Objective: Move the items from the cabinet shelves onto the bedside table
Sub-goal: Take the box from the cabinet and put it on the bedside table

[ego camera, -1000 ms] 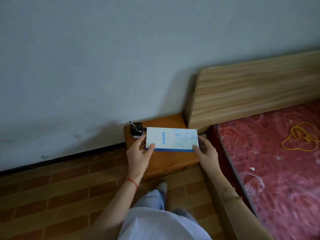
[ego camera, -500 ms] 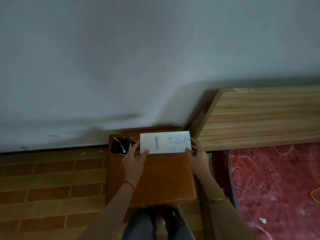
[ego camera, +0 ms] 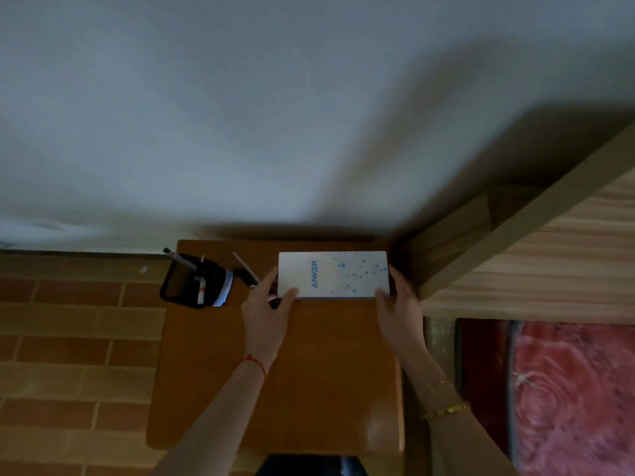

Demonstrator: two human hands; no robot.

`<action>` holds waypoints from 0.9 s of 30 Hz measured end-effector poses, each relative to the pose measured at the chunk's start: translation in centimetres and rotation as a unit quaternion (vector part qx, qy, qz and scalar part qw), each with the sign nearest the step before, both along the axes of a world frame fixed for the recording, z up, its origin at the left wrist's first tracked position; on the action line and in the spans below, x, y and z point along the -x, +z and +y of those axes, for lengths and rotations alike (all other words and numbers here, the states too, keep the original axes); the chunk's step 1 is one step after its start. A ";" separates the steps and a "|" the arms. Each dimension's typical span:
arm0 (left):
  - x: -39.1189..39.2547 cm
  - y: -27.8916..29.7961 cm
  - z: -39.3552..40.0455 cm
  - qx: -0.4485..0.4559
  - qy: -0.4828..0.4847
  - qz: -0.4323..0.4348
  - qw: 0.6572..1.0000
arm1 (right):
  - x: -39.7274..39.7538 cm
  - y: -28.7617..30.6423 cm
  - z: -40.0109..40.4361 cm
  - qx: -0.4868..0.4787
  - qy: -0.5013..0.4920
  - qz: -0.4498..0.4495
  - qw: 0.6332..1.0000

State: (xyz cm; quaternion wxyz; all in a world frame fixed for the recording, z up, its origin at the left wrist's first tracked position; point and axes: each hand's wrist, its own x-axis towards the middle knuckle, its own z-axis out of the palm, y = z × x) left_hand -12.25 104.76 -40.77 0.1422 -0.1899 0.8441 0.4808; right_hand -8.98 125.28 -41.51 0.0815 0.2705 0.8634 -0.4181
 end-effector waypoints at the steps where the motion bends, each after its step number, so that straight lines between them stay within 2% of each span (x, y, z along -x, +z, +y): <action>1: 0.2 -0.6 -0.1 0.006 -0.005 0.003 1.000 | 0.0 -0.5 0.0 -0.006 0.005 0.000 1.000; 11: 1.1 -2.0 0.0 -0.007 -0.019 -0.012 1.000 | -0.3 -2.6 -0.2 -0.021 0.005 -0.012 1.000; 18: 0.2 -1.5 -0.7 0.033 -0.031 -0.005 0.999 | -0.5 -0.8 -1.0 -0.061 0.004 -0.014 0.998; 22: -0.8 1.7 -2.2 0.111 -0.103 0.014 0.988 | -1.2 3.2 -0.9 -0.108 0.050 0.018 0.993; 27: -3.9 10.6 -4.8 0.198 -0.222 0.106 0.949 | -3.6 11.7 -0.4 -0.154 0.133 0.055 0.977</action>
